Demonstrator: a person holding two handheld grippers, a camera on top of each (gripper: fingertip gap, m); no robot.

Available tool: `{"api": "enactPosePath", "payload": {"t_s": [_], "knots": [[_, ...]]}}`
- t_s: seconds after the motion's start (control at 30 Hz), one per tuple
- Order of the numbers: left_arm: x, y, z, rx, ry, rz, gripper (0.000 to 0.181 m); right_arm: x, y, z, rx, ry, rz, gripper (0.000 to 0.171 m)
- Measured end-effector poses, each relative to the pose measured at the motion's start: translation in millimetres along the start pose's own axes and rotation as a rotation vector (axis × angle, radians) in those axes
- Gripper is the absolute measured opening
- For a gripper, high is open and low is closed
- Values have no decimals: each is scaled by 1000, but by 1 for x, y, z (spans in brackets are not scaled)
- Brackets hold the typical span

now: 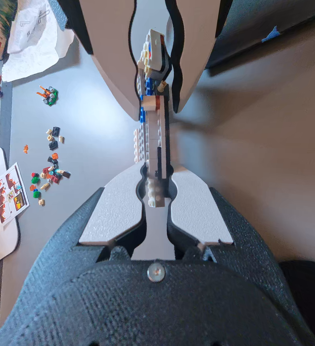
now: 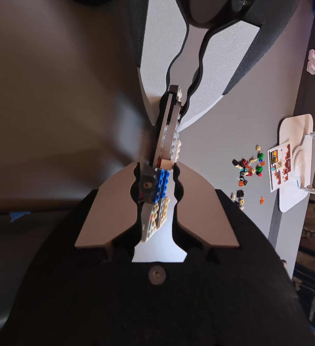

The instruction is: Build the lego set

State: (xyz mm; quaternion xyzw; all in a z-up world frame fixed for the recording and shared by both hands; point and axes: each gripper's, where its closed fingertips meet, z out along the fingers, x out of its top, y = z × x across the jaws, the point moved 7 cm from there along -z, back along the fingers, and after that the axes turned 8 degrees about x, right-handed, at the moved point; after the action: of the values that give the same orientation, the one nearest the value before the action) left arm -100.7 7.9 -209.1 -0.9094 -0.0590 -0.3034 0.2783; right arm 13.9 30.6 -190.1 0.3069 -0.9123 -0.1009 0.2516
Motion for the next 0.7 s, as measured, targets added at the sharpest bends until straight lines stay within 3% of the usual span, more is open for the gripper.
{"api": "enactPosePath", "payload": {"t_s": [0.27,0.37,0.5,0.7], "knots": [[-2,-12,3,-67,7,-97,20,-9,9,-22,46,-20,103,41],[-5,-18,3,-113,17,-143,20,-18,4,-22,-46,-26,108,41],[-8,-26,4,-197,29,-183,20,-26,3,-13,-169,-72,36,24],[-8,-35,7,-279,22,-238,20,-29,21,-17,63,-14,191,23]]}}
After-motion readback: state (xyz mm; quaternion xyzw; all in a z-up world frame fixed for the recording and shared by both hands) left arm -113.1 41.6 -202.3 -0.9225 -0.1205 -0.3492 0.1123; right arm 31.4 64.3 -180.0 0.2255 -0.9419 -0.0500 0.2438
